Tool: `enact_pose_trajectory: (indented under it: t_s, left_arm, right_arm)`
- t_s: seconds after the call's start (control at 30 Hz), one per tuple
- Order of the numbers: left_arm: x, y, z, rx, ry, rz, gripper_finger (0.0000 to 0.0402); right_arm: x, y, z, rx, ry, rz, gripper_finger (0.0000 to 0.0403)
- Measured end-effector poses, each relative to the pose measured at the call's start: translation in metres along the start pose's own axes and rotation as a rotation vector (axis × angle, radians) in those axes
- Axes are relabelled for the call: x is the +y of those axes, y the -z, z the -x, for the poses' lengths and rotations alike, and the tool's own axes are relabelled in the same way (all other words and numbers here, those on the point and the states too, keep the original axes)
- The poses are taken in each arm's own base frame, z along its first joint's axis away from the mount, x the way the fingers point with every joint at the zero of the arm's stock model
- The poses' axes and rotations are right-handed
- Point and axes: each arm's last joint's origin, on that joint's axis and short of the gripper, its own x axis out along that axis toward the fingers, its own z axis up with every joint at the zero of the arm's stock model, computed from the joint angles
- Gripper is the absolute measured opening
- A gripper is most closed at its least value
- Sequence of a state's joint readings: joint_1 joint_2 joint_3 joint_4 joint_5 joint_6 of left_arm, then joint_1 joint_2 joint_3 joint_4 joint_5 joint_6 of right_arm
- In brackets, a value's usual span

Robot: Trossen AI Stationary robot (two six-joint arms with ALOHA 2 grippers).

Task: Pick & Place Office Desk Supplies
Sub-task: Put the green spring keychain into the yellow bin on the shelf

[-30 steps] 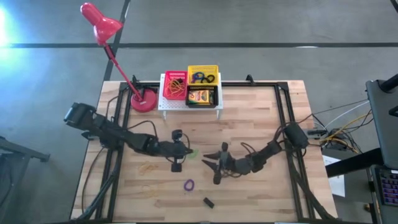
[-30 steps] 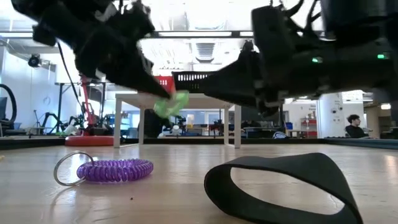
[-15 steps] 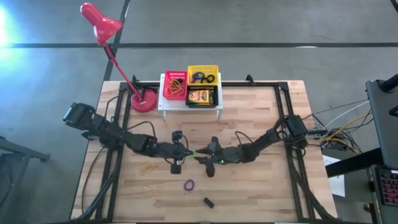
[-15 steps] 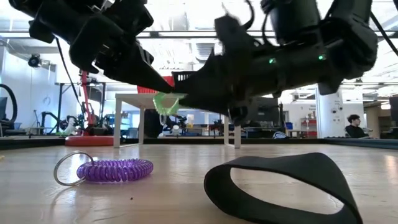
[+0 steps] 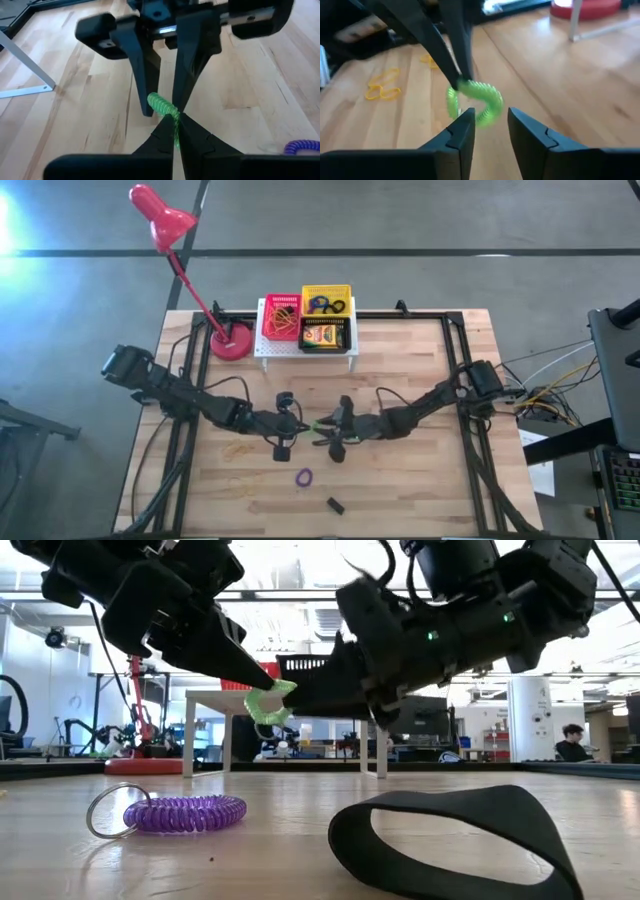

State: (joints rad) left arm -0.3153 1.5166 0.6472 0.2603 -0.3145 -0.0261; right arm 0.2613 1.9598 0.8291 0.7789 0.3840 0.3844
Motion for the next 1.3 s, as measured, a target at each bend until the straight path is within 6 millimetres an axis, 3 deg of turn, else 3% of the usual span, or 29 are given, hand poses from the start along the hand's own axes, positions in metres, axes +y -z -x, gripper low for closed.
enact_pose_trajectory:
  t_s: [0.27,0.43,0.53,0.77,0.93,1.03,1.13,1.3]
  left_arm:
    - [0.000,0.001,0.000,0.007,0.001,0.006,0.0012]
    - [0.000,0.003,0.000,0.024,0.001,0.019,0.0019]
    - [0.001,0.003,0.000,0.028,-0.002,0.025,0.0048]
    - [0.005,0.007,0.001,0.079,-0.057,0.010,0.0144]
    - [0.006,0.011,0.001,0.114,-0.098,0.038,0.0168]
    - [0.005,0.010,-0.001,0.093,-0.100,0.055,0.0168]
    - [0.004,0.009,-0.003,0.070,-0.099,0.063,0.0164]
    - [0.003,0.011,-0.006,0.016,-0.089,0.080,0.0161]
  right_arm:
    - [0.008,-0.006,-0.009,-0.026,-0.011,0.131,0.0096]
    - [0.013,-0.006,-0.010,-0.001,0.022,0.165,0.0053]
    - [0.014,-0.007,-0.007,0.026,0.026,0.172,0.0023]
    - [0.015,-0.001,0.011,0.179,0.080,0.094,0.0022]
    - [0.018,0.012,0.028,0.189,0.118,0.138,0.0022]
    - [0.017,0.025,0.034,0.126,0.063,0.216,0.0024]
    - [0.015,0.027,0.035,-0.020,-0.043,0.183,0.0027]
    - [0.013,0.002,0.044,-0.371,-0.134,0.199,0.0027]
